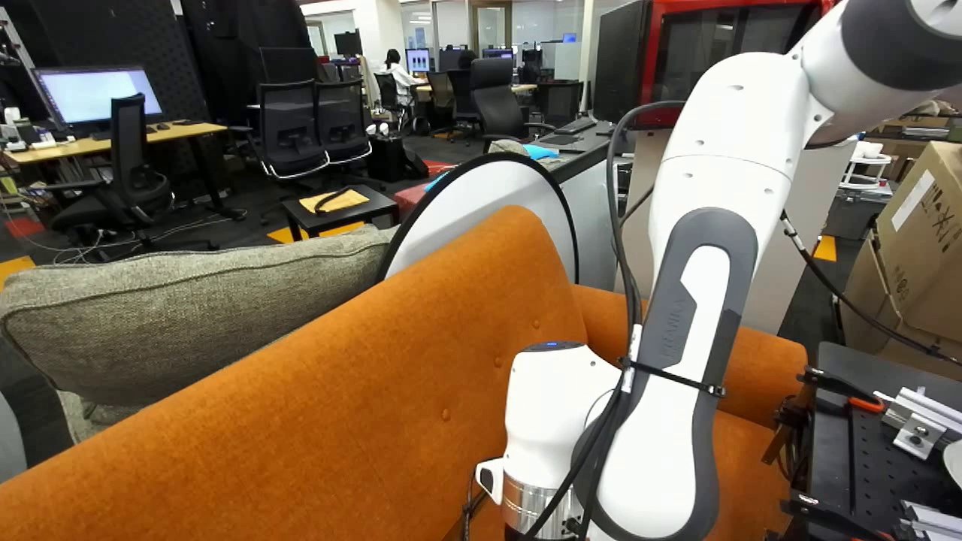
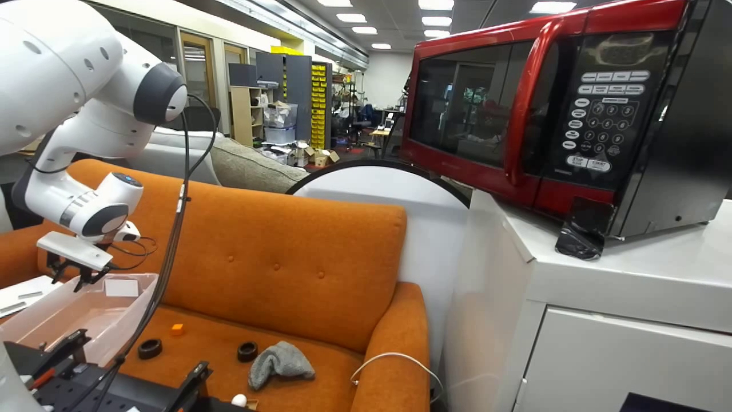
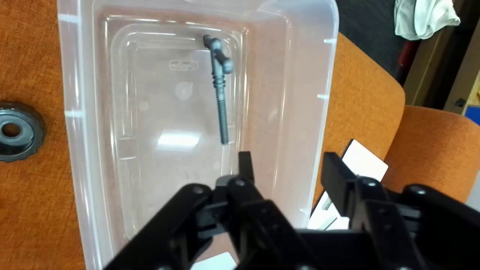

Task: Put the metal tool in the storage box

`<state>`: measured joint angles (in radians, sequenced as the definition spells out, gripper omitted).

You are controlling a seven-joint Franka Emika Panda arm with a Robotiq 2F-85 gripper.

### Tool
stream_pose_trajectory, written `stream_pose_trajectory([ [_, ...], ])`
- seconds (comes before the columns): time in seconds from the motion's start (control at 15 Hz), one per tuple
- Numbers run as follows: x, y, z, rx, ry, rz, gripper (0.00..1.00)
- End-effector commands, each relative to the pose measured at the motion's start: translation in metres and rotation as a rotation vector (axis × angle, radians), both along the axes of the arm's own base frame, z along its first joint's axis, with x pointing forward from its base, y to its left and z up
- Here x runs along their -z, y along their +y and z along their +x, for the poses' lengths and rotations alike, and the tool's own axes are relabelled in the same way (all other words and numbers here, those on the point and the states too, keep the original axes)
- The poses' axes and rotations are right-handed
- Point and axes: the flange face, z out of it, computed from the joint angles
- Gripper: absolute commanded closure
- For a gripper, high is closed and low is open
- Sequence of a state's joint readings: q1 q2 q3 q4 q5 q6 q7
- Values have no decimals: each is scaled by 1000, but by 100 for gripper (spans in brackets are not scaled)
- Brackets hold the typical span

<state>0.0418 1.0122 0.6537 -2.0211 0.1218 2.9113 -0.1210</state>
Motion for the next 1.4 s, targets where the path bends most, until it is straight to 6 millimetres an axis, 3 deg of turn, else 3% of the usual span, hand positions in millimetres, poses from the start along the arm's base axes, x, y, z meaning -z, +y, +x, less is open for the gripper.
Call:
stream_pose_trajectory([
  [0.0,-8,-7,11,-7,-2,43,18],
  [0.2,-13,-23,21,23,-23,34,1],
  [0.4,-9,-54,41,125,-59,-35,0],
  [0.73,5,-139,77,369,-165,-202,0],
  [0.93,15,-190,77,510,-186,-309,0],
  [1.13,25,-232,61,650,-177,-422,0],
  [1.2,26,-242,53,695,-161,-461,0],
  [1.27,39,-237,64,623,-149,-413,0],
  [1.33,39,-243,59,650,-147,-442,0],
])
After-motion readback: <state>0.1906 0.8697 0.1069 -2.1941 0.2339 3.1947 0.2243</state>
